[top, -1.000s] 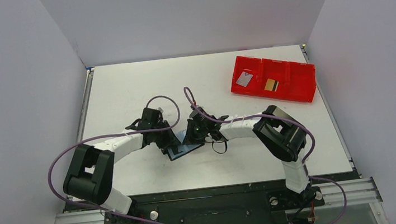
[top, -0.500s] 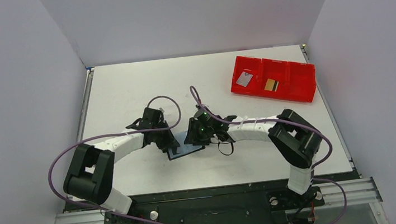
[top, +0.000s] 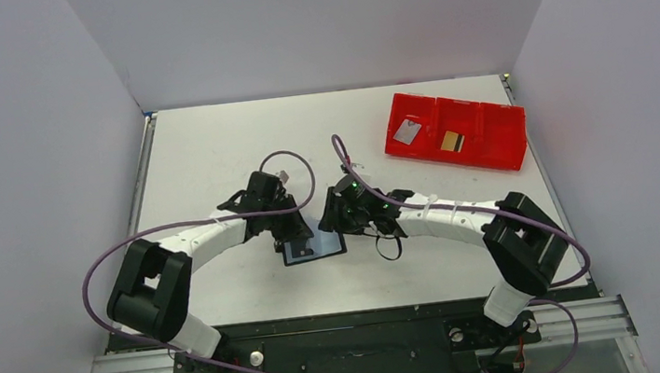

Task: Take the credit cards out of the card holder
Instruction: Remove the credit card from the card holder.

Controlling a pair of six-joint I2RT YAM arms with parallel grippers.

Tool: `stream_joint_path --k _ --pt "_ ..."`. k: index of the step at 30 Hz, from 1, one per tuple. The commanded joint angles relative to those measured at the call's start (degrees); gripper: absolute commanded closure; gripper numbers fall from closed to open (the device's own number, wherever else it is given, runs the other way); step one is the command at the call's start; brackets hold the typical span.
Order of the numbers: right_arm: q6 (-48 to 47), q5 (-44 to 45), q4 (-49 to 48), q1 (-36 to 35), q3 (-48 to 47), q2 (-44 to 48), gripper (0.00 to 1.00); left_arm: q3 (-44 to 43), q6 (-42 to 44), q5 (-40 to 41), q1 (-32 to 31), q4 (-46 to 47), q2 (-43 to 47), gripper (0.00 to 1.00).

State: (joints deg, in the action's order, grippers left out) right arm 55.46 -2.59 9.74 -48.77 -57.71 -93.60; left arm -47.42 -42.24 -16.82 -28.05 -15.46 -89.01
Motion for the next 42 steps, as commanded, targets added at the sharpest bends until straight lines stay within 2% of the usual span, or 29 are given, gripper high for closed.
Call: stream_joint_path --k 1,4,13,21,29,32,35,42 --pt "-0.8 4.02 1.12 0.34 1.57 2.98 0.58 -4.02 0.13 -1.87 -1.42 3.8 -1.46 0.88" --pt "-0.78 5.67 2.02 0.43 2.19 4.65 0.58 -5.08 -0.15 -2.02 -2.39 4.37 -2.34 0.8" --pt "-0.16 11.59 4.95 1.35 5.18 11.2 0.57 -7.31 -0.94 -2.87 -4.68 5.97 -7.06 0.72" --pt "-0.57 11.92 6.19 1.63 5.51 12.46 0.57 -8.4 -1.14 -3.46 -5.51 6.6 -8.61 0.51" --pt "-0.83 11.76 6.32 1.6 5.03 12.31 0.56 -10.58 -0.39 -3.35 -5.45 4.8 -7.67 0.45" --pt "-1.19 11.09 6.32 1.53 4.4 12.28 0.56 -10.7 -0.39 -0.61 -5.18 2.24 -6.04 0.43" --pt "-1.76 9.77 6.11 1.11 2.94 11.38 0.56 -10.04 -0.01 3.43 -3.52 -0.96 -3.16 0.43" --pt "-2.32 4.47 3.26 -0.96 -1.05 4.92 0.57 -3.71 1.8 6.39 2.32 -4.81 3.77 0.45"
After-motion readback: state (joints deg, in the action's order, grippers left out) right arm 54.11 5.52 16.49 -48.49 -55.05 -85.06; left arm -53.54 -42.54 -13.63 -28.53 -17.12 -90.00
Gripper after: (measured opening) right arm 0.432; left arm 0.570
